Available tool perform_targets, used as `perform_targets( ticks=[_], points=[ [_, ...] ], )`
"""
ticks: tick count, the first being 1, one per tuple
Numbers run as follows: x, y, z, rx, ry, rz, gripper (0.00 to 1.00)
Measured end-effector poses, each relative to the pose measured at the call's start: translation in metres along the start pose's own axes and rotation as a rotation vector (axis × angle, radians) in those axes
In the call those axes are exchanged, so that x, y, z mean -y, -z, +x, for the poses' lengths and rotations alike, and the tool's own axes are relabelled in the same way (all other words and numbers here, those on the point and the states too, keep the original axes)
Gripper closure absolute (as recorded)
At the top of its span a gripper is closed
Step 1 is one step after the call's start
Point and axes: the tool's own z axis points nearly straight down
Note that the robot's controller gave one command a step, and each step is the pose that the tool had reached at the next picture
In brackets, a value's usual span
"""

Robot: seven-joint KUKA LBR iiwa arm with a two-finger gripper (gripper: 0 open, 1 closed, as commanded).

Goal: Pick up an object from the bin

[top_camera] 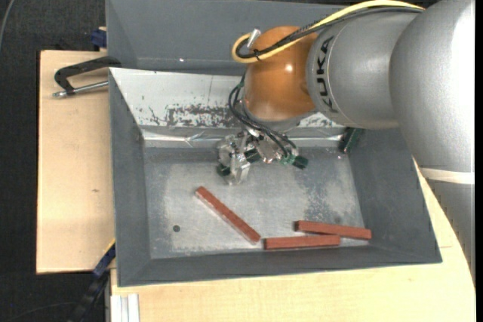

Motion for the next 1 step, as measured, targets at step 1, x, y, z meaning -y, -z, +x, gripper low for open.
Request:
perform_targets(
  ticks=[1],
  points=[
    [-0.0145, 0.1523, 0.0123, 0.009, 0.04, 0.003, 1.0]
  ],
)
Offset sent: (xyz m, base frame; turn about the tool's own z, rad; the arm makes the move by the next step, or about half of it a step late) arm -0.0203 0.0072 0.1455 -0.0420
